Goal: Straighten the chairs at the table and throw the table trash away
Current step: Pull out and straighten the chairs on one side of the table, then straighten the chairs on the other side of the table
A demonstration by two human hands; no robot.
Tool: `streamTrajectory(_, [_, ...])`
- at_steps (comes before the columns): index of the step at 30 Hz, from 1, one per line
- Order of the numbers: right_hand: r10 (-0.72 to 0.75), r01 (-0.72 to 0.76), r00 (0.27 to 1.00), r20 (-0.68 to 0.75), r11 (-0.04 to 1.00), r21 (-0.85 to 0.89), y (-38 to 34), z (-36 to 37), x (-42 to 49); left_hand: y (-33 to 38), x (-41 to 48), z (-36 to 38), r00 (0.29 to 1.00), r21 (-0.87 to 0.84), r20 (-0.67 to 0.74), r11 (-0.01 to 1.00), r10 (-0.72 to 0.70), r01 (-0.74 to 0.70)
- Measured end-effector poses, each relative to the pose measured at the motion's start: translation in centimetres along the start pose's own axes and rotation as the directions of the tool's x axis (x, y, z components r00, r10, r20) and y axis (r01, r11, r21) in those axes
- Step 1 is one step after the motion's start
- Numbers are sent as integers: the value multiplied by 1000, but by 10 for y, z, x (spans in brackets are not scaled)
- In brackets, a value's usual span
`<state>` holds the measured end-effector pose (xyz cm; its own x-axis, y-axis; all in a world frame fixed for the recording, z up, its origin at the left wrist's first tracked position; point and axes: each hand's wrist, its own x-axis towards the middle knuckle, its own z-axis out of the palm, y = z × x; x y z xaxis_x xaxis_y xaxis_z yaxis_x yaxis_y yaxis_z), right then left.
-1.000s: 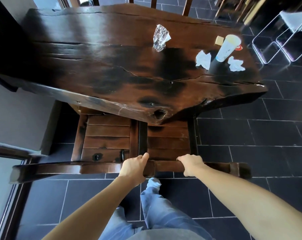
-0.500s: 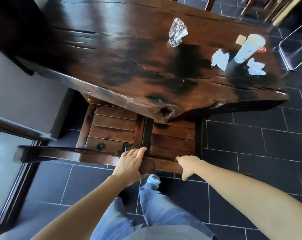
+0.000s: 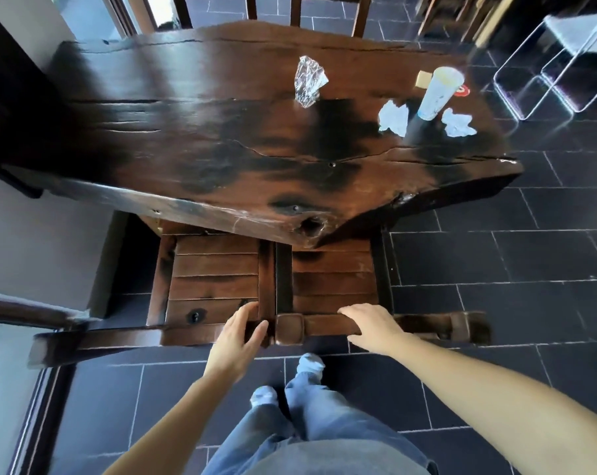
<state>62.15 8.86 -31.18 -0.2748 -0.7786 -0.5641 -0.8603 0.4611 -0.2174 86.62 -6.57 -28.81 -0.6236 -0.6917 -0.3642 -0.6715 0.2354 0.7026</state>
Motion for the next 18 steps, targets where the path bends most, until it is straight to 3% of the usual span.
streamTrajectory(4, [3, 20, 977, -214, 994, 107, -33, 1, -18, -2, 5, -14, 999, 78, 27, 997, 23, -25])
streamTrajectory(8, [107, -4, 883, -457, 975, 222, -63, -13, -42, 24, 24, -16, 979, 168, 67, 965, 192, -201])
streamTrajectory(13, [295, -149, 798, -525, 941, 303, -42, -24, -88, 106, 39, 4, 902, 108, 166, 902, 398, -418])
streamTrajectory(15, [366, -223, 767, -527, 922, 316, -24, -27, -106, 140, 31, 13, 825, 196, 194, 803, 530, -562])
streamTrajectory(18, [454, -324, 712, -536, 889, 323, 5, -33, -133, 183, 22, 29, 660, 402, 273, 540, 700, -739])
